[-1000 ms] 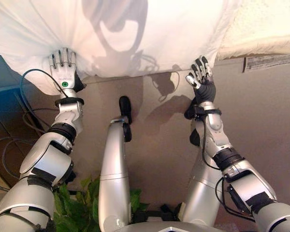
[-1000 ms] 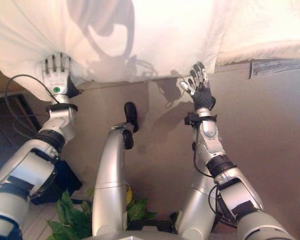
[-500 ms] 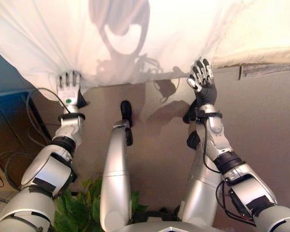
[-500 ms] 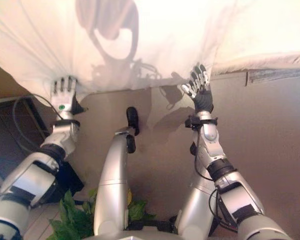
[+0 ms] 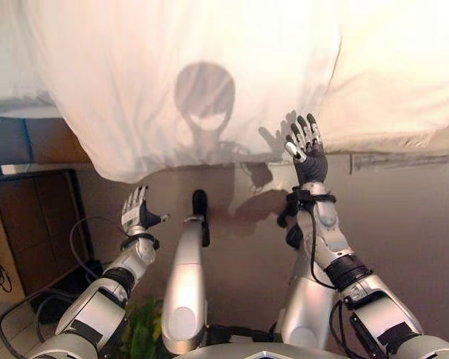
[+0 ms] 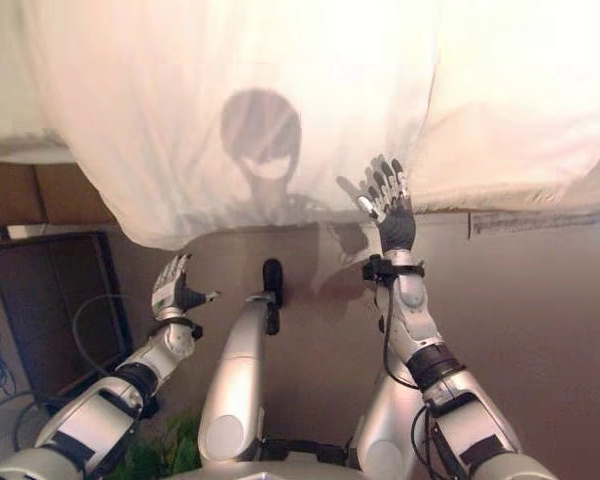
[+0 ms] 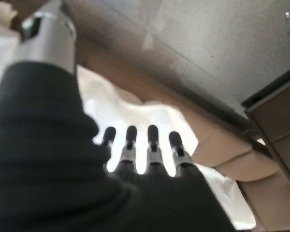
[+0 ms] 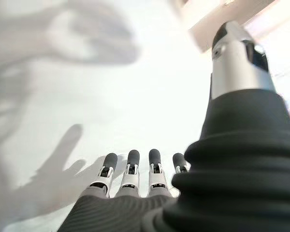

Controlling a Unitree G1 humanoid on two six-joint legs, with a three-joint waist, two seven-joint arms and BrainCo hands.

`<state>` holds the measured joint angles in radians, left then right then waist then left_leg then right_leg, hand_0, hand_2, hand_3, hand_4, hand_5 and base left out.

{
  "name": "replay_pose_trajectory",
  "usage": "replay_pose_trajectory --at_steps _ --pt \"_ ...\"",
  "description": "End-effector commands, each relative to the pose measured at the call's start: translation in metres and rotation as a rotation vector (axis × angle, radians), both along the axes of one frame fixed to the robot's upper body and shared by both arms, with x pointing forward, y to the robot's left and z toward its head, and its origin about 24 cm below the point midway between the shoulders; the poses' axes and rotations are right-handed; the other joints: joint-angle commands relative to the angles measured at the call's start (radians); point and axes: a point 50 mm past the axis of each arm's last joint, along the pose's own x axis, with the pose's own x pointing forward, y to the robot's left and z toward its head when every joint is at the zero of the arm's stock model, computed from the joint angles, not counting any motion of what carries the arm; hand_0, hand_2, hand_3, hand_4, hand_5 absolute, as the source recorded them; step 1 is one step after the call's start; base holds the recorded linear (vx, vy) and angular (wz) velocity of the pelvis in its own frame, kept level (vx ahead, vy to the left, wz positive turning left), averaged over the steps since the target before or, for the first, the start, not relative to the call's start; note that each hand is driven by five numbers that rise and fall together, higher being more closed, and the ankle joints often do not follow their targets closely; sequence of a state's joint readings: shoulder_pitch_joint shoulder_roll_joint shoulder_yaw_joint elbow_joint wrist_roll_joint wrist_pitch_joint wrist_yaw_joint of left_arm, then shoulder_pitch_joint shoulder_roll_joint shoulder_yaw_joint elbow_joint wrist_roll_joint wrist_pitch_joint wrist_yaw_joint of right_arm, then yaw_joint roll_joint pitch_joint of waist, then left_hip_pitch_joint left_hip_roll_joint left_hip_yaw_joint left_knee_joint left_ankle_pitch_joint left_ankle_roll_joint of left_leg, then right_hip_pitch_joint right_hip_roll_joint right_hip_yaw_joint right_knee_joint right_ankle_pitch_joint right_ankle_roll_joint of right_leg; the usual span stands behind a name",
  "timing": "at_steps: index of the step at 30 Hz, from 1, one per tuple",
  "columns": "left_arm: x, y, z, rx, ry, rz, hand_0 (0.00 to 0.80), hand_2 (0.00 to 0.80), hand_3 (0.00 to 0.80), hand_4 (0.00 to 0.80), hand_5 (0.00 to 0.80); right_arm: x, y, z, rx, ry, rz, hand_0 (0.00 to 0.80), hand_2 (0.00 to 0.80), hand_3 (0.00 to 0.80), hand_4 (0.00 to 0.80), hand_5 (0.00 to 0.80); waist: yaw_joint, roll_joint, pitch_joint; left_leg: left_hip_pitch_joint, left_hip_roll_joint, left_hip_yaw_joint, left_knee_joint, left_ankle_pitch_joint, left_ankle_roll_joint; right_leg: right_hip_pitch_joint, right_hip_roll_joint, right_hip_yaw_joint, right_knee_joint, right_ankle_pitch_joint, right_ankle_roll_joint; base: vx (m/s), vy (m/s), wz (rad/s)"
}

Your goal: Make the bed neatly

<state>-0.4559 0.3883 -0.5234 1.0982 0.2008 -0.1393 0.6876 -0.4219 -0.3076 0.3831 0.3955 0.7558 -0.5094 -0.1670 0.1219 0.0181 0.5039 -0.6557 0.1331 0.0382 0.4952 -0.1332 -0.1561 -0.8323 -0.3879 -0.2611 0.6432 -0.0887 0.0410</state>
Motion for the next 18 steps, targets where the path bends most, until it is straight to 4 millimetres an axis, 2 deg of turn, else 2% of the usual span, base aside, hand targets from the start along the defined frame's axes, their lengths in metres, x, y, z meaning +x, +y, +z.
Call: replay_pose_trajectory --at_steps 1,2,3,6,8,13,14,18 --pt "-0.016 0.024 -0.006 -0.018 0.011 0.084 0.000 0.000 0.000 0.000 0.000 -0.010 0.000 0.011 0.021 -0.056 -0.016 0.000 0.000 0.000 0.000 0.000 0.026 0.015 -0.005 0.005 -0.009 -0.034 -0.054 0.106 0.034 0.155 -0.128 0.038 -0.231 0.229 0.199 0.155 -0.107 0.00" --pt "-0.018 0.025 -0.007 -0.040 0.003 0.088 0.000 0.000 0.000 0.000 0.000 -0.011 -0.001 0.007 0.021 -0.043 -0.019 0.000 0.000 0.000 0.000 0.000 0.028 0.020 -0.015 0.029 -0.012 -0.032 -0.063 0.104 0.035 0.180 -0.129 0.033 -0.238 0.225 0.199 0.084 -0.072 0.01" --pt "-0.020 0.027 -0.007 -0.069 -0.005 0.092 0.000 0.000 0.000 0.000 0.000 -0.012 -0.002 0.005 0.020 -0.028 -0.022 0.000 0.000 0.000 0.000 0.000 0.024 0.023 -0.028 0.044 -0.026 -0.028 -0.081 0.131 0.042 0.202 -0.137 0.021 -0.263 0.247 0.188 0.053 -0.052 0.00" --pt "-0.025 0.032 -0.004 -0.215 -0.048 0.101 0.000 0.000 0.000 0.000 0.000 -0.016 -0.005 -0.007 0.016 0.034 -0.030 0.000 0.000 0.000 0.000 0.000 0.032 0.045 -0.065 0.113 -0.034 -0.025 -0.105 0.124 0.045 0.276 -0.146 0.015 -0.277 0.234 0.187 0.125 -0.070 0.09" --pt "-0.025 0.043 0.009 -0.323 -0.125 0.096 0.000 0.000 0.000 0.000 0.000 -0.027 -0.023 -0.021 0.013 0.072 -0.029 0.000 0.000 0.000 0.000 0.000 0.045 0.048 -0.088 0.145 -0.032 -0.024 -0.116 0.119 0.045 0.315 -0.145 0.014 -0.288 0.232 0.189 0.091 -0.147 0.17" --pt "-0.039 0.050 0.023 -0.620 -0.265 0.081 0.000 0.000 0.000 0.000 0.000 -0.047 -0.036 -0.036 0.055 0.169 -0.039 0.000 0.000 0.000 0.000 0.000 0.064 0.005 -0.129 0.262 -0.021 -0.036 -0.179 0.119 0.052 0.454 -0.107 -0.013 -0.353 0.225 0.188 0.090 -0.225 0.10" --pt "-0.040 0.050 0.023 -0.632 -0.272 0.081 0.000 0.000 0.000 0.000 0.000 -0.047 -0.037 -0.037 0.057 0.172 -0.039 0.000 0.000 0.000 0.000 0.000 0.064 0.004 -0.130 0.265 -0.020 -0.037 -0.182 0.120 0.052 0.458 -0.106 -0.015 -0.356 0.225 0.188 0.119 -0.213 -0.01" --pt "-0.055 0.037 0.017 -0.865 -0.277 0.025 0.000 0.000 0.000 0.000 0.000 -0.058 -0.040 -0.057 0.124 0.286 -0.008 0.000 0.000 0.000 0.000 0.000 0.075 -0.023 -0.194 0.366 -0.013 -0.047 -0.253 0.128 0.050 0.581 -0.061 -0.041 -0.447 0.231 0.184 0.133 -0.193 -0.02"
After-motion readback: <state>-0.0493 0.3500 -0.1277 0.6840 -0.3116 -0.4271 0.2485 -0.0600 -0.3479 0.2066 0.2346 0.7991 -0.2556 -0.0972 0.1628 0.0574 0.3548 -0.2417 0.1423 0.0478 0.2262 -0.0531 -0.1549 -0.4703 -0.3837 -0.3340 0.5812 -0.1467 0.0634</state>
